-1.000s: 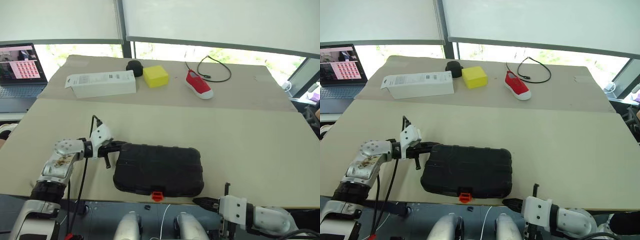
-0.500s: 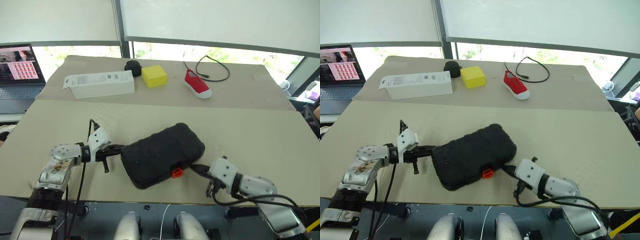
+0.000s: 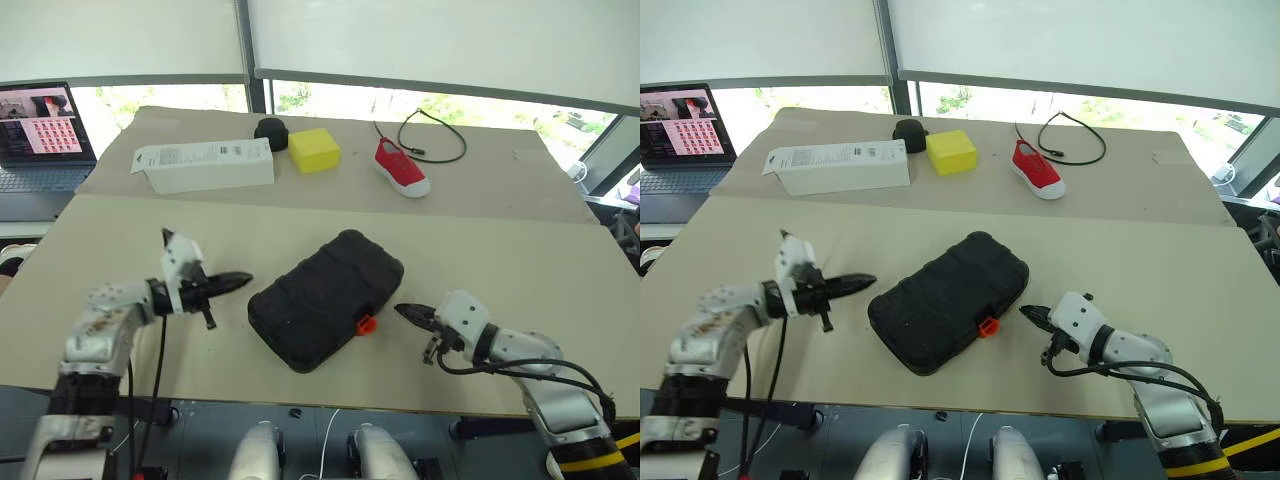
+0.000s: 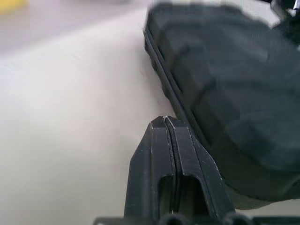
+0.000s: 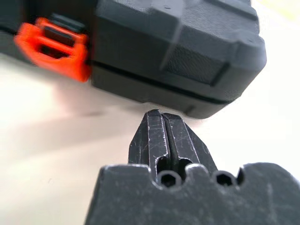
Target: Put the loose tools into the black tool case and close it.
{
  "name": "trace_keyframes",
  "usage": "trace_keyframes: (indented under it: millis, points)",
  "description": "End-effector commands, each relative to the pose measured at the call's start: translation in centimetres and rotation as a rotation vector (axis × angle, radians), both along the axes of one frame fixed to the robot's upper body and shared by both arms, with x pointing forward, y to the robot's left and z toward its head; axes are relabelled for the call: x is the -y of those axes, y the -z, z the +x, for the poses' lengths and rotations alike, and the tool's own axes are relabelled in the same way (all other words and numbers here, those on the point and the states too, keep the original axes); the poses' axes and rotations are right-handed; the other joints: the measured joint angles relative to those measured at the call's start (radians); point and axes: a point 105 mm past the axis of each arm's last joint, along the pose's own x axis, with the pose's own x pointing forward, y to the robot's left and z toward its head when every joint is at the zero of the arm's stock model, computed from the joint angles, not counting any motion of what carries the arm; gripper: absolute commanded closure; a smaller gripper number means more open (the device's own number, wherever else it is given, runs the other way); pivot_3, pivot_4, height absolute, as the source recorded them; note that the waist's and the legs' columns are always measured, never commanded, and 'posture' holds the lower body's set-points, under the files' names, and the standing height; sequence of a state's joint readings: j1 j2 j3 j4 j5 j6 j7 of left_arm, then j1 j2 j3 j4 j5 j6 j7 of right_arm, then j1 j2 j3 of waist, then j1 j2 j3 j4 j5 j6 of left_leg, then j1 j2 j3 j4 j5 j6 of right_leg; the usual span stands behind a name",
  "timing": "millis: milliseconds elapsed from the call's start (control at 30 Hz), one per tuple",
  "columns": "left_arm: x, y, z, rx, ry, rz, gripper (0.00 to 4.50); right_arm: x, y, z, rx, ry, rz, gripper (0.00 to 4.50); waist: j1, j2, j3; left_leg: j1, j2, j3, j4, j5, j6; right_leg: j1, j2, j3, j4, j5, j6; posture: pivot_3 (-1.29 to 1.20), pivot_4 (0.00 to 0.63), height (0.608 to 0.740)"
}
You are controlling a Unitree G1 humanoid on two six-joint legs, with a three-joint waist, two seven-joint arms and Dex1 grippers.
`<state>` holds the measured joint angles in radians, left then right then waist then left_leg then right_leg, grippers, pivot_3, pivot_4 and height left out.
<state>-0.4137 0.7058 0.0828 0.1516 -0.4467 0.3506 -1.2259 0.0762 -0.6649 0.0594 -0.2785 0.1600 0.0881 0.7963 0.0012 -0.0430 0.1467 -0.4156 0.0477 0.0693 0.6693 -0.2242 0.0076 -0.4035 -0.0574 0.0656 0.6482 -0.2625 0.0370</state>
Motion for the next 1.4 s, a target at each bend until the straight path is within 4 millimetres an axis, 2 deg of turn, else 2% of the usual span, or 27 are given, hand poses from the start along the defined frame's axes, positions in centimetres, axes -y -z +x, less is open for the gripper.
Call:
trace_keyframes:
  millis: [33,167,233,367,467,633,933,1400]
  points:
    - [3.0,-2.0,-0.4,0.004,0.161,-0.017,4.44,-1.7,0.2,-1.9,-0.048,-0.067,0.015,4.50,0.001,0.000,0.000,0.000,0.000,0.000,0.000,0.000,0.000,0.000,0.000,0.000,0.000,0.000,0.000,0.00,0.150,0.740]
    - [6.6,-1.8,-0.3,0.020,0.264,0.011,4.44,-3.1,0.5,-2.3,-0.058,-0.068,0.042,4.50,-0.001,0.000,0.000,0.000,0.000,0.000,0.001,0.000,0.000,0.000,0.000,0.000,0.000,0.000,0.000,0.00,0.150,0.740]
    - [8.8,-0.5,0.5,0.048,0.282,0.052,4.44,-3.8,0.7,-2.0,-0.050,-0.060,0.057,4.50,-0.002,0.000,0.000,0.000,0.000,0.000,0.001,0.000,0.000,0.000,0.001,0.001,0.000,0.000,0.000,0.00,0.150,0.740]
    - [10.6,1.0,2.2,0.063,0.237,0.126,4.44,-4.2,0.8,-1.7,-0.041,-0.048,0.061,4.50,-0.001,0.000,0.000,0.000,-0.001,0.000,0.001,0.000,0.000,0.000,0.001,0.001,0.000,0.000,0.000,0.00,0.150,0.740]
    - [11.9,2.4,1.7,0.021,0.291,0.171,4.44,-4.3,0.7,-1.5,-0.030,-0.037,0.064,4.50,-0.001,0.000,0.000,0.000,-0.001,-0.001,0.002,0.000,0.000,0.000,0.001,0.001,0.000,0.000,0.000,0.00,0.150,0.740]
    - [12.0,5.1,0.4,-0.027,0.344,0.283,4.44,-4.0,0.2,-1.5,0.005,-0.030,0.038,4.50,0.009,0.003,-0.003,0.001,-0.002,-0.001,0.003,0.000,0.000,0.003,0.000,0.000,0.000,0.000,0.001,0.00,0.150,0.740]
    - [12.0,6.2,-0.1,-0.033,0.358,0.306,4.44,-4.0,-1.5,-1.0,0.049,-0.017,0.064,4.50,0.010,0.008,-0.006,0.010,-0.002,-0.002,0.003,-0.001,0.001,0.013,0.000,0.000,-0.002,-0.001,0.002,0.00,0.150,0.740]
    - [11.6,7.4,-0.4,-0.068,0.355,0.333,4.44,-4.7,-3.6,-0.6,0.090,-0.020,0.161,4.50,0.005,0.010,-0.008,0.011,-0.001,-0.002,0.003,-0.001,0.001,0.014,0.000,0.000,-0.002,-0.001,0.002,0.00,0.150,0.740]
